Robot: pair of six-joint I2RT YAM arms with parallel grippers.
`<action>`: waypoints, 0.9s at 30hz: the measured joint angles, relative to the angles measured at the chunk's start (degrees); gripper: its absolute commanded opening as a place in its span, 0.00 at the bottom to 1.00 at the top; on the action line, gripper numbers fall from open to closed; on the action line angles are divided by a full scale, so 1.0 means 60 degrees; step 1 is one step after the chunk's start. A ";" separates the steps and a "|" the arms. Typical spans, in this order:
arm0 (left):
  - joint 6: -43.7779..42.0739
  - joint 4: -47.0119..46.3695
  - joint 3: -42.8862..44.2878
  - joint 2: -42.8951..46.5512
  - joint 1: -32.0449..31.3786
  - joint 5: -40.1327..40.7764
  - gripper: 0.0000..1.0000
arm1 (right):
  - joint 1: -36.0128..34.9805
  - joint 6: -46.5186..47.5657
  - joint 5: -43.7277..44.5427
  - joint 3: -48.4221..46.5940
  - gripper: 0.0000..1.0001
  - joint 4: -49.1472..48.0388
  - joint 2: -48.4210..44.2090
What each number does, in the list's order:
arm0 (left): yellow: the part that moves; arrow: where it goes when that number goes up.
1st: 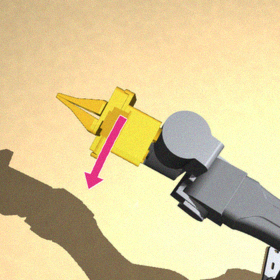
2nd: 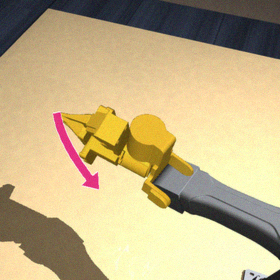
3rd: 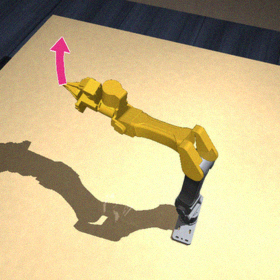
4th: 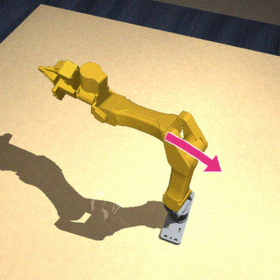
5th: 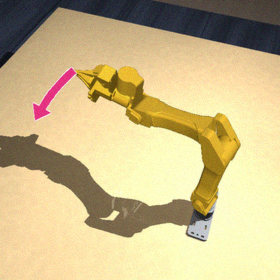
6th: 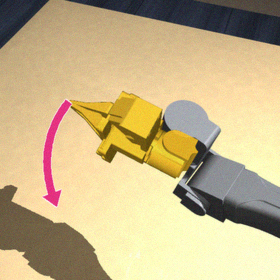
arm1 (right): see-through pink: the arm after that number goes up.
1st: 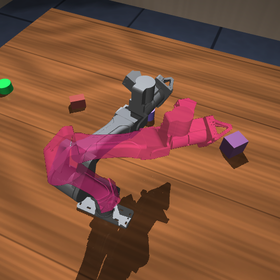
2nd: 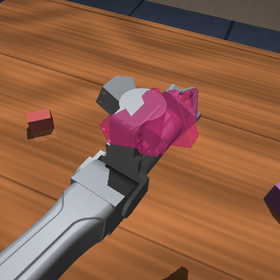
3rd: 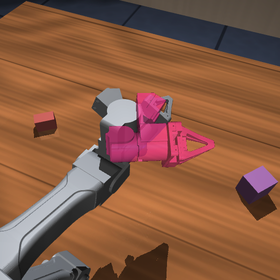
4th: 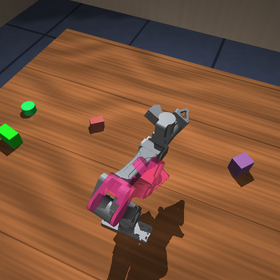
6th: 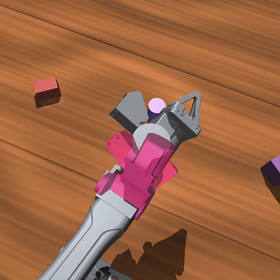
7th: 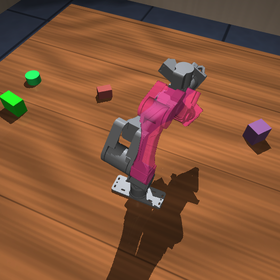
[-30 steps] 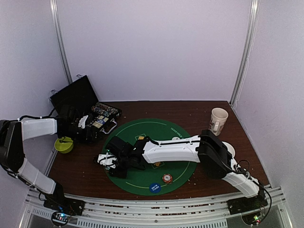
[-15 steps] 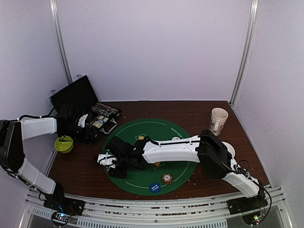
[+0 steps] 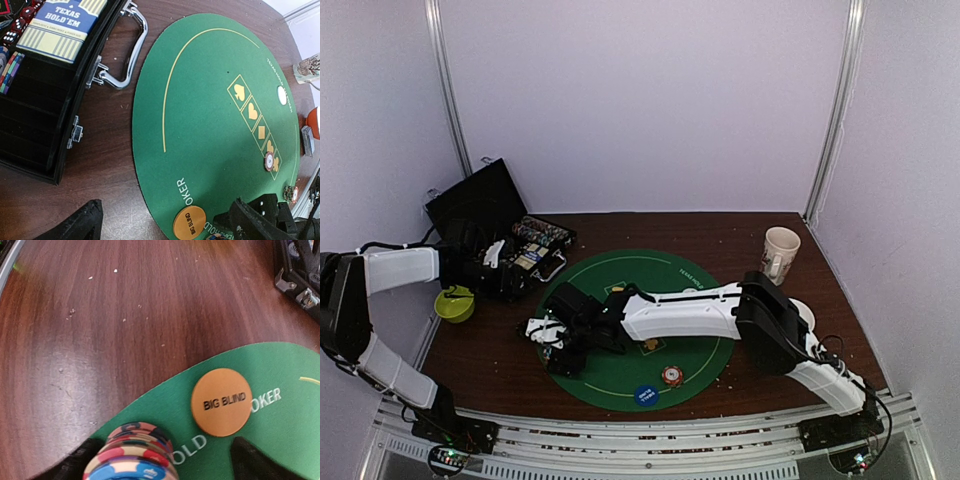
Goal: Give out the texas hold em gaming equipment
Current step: Place the poker chips pile in the big blind area, then move the poker chip to the big blind area.
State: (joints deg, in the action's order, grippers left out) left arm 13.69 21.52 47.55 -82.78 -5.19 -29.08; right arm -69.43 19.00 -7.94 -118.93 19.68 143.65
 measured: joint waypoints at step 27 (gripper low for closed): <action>-0.0098 0.0007 0.0000 0.0444 0.0004 0.0087 0.91 | -0.0080 0.0058 -0.0342 0.0521 1.00 -0.0160 -0.0656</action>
State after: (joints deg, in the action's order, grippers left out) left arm 13.10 21.56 47.55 -80.12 -5.17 -28.56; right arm -69.91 19.35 -10.00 -115.81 18.72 139.72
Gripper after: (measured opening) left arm 0.915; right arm 0.999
